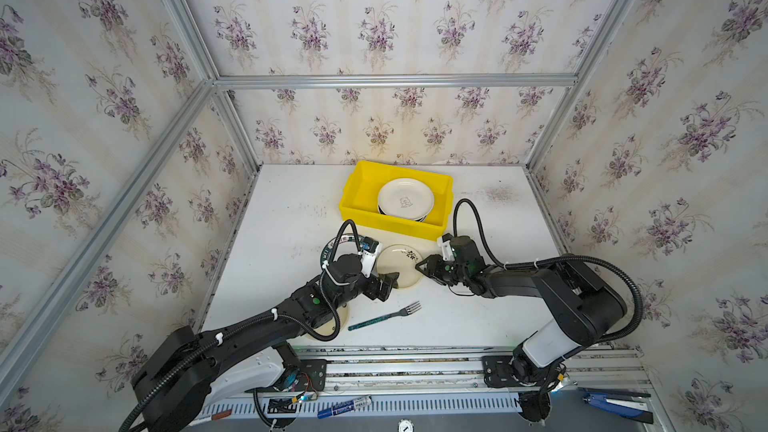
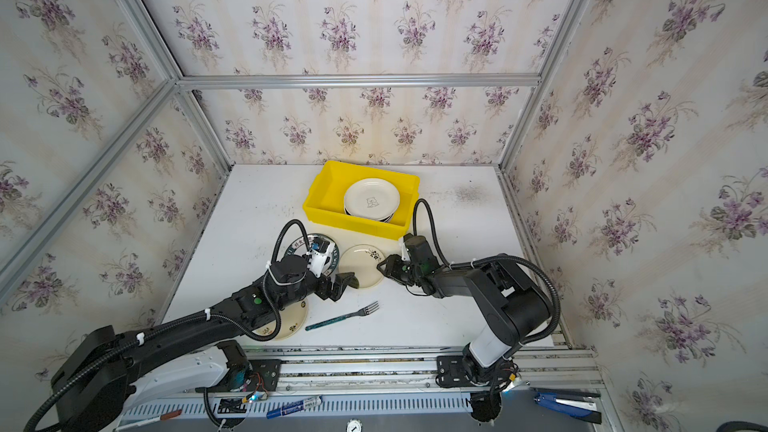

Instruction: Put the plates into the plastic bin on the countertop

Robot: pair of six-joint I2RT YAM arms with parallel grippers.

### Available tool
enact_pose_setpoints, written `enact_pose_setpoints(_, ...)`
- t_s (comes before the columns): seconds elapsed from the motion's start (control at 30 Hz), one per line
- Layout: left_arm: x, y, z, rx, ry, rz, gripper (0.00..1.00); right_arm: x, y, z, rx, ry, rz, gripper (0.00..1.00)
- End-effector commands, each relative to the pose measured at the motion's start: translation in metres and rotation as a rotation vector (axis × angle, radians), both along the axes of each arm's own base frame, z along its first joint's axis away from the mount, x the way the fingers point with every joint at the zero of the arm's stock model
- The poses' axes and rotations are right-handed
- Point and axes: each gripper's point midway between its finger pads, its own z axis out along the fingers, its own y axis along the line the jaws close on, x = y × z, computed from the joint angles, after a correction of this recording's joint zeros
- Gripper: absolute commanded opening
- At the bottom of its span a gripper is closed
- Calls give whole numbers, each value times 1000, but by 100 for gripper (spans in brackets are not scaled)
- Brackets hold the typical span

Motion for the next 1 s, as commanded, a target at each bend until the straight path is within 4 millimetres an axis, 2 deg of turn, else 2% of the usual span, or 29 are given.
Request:
enact_pose_setpoints(0.0, 2, -4, 5, -17, -5, -1, 100, 2, 0, -5, -4, 18, -15, 38)
enact_pose_setpoints(0.13, 3, -5, 5, -19, -1, -4, 100, 3, 2, -9, -3, 31, -13, 25)
enact_pose_setpoints(0.2, 2, -5, 5, -19, 1, -6, 100, 3, 2, -10, -7, 33, -12, 22)
enact_pose_setpoints(0.37, 2, -6, 5, -18, 4, -7, 100, 3, -2, -11, -32, 33, -16, 8)
enact_pose_setpoints(0.53, 1, -7, 6, -24, 11, -16, 100, 3, -2, -5, -35, 19, -8, 0)
enact_pose_setpoints(0.77, 0, -8, 6, -29, 16, -17, 100, 1, -12, 1, -90, 0, -21, 0)
enact_pose_setpoints(0.97, 0, -10, 5, -28, 20, -25, 100, -8, -43, 5, -205, -39, -89, 0)
